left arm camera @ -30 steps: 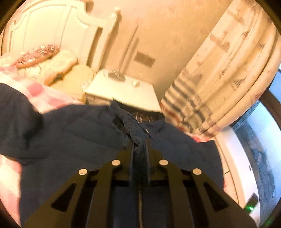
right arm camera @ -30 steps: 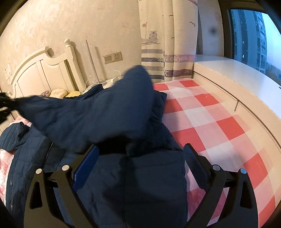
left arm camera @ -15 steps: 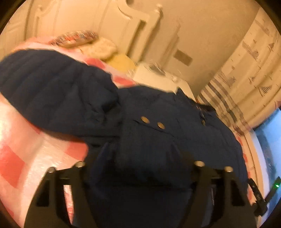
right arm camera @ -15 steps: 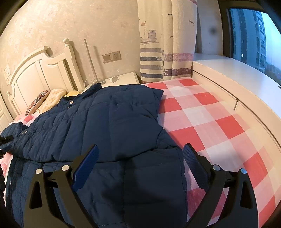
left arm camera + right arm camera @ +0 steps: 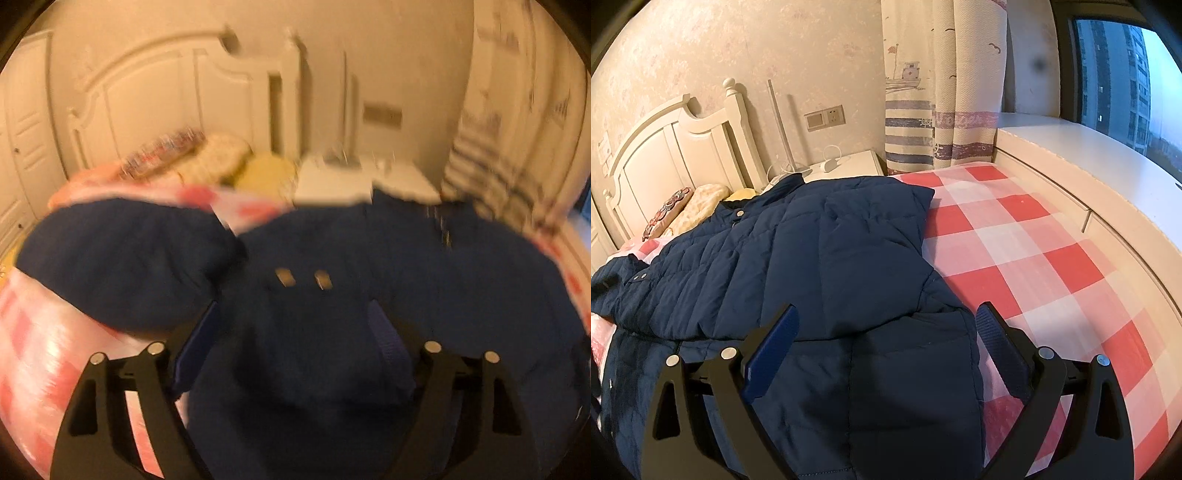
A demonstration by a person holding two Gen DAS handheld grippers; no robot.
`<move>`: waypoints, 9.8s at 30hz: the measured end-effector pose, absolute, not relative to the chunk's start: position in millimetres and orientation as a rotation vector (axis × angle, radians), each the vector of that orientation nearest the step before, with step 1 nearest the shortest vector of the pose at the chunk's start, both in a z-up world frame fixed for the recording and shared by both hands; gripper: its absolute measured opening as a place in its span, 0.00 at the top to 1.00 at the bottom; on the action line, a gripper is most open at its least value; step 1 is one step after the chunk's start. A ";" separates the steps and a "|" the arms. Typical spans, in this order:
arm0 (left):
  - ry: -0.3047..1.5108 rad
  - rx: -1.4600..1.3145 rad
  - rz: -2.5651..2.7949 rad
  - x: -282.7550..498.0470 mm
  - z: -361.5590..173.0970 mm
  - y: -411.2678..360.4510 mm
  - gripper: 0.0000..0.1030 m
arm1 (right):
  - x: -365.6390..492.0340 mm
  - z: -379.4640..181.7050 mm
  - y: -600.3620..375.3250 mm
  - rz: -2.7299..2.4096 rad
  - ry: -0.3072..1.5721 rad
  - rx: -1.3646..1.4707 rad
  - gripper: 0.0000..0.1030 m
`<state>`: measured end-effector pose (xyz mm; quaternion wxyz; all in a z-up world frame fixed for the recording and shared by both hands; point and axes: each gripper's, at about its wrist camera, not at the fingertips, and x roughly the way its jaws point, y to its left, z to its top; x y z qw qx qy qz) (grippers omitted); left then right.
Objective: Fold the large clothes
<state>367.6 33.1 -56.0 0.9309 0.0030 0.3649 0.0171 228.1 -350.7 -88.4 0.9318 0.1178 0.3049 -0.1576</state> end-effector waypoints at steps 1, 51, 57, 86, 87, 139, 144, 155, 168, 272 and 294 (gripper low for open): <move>0.788 0.010 0.032 372.7 -71.9 31.1 0.24 | 228.0 -88.5 -350.5 -0.324 0.624 0.241 0.09; 0.772 -0.182 -0.092 373.9 -97.7 50.4 0.02 | 413.6 -107.7 -352.4 -0.247 0.934 0.208 0.14; 0.779 -0.179 -0.088 375.1 -99.8 49.9 0.03 | 376.4 -68.4 -309.3 -0.201 0.816 0.151 0.15; 0.586 -0.687 0.136 337.4 -60.7 228.6 0.03 | 307.6 -115.4 -214.4 -0.092 0.892 -0.062 0.05; 0.576 -0.727 0.229 333.0 -60.9 262.7 0.05 | 308.4 -115.6 -214.5 -0.093 0.891 -0.065 0.05; 0.351 -0.100 -0.291 275.5 23.5 -25.0 0.02 | 229.1 -89.3 -345.2 -0.221 0.413 0.687 0.05; 0.470 -0.148 0.143 296.1 -3.2 46.7 0.04 | 234.0 -88.3 -342.2 -0.211 0.427 0.662 0.05; 0.729 -0.018 0.288 330.2 -92.8 55.8 0.05 | 258.6 -79.0 -275.5 -0.169 0.511 0.289 0.05; 0.693 -0.167 0.238 324.6 -92.5 80.4 0.04 | 281.7 -74.0 -190.1 -0.130 0.576 -0.138 0.05; 0.831 0.108 0.032 428.2 -110.5 -21.5 0.02 | 311.4 -97.1 -260.6 -0.143 0.764 -0.004 0.21; 0.816 0.092 0.023 426.0 -110.1 -19.3 0.02 | 418.4 -89.7 -268.6 -0.165 0.868 -0.015 0.11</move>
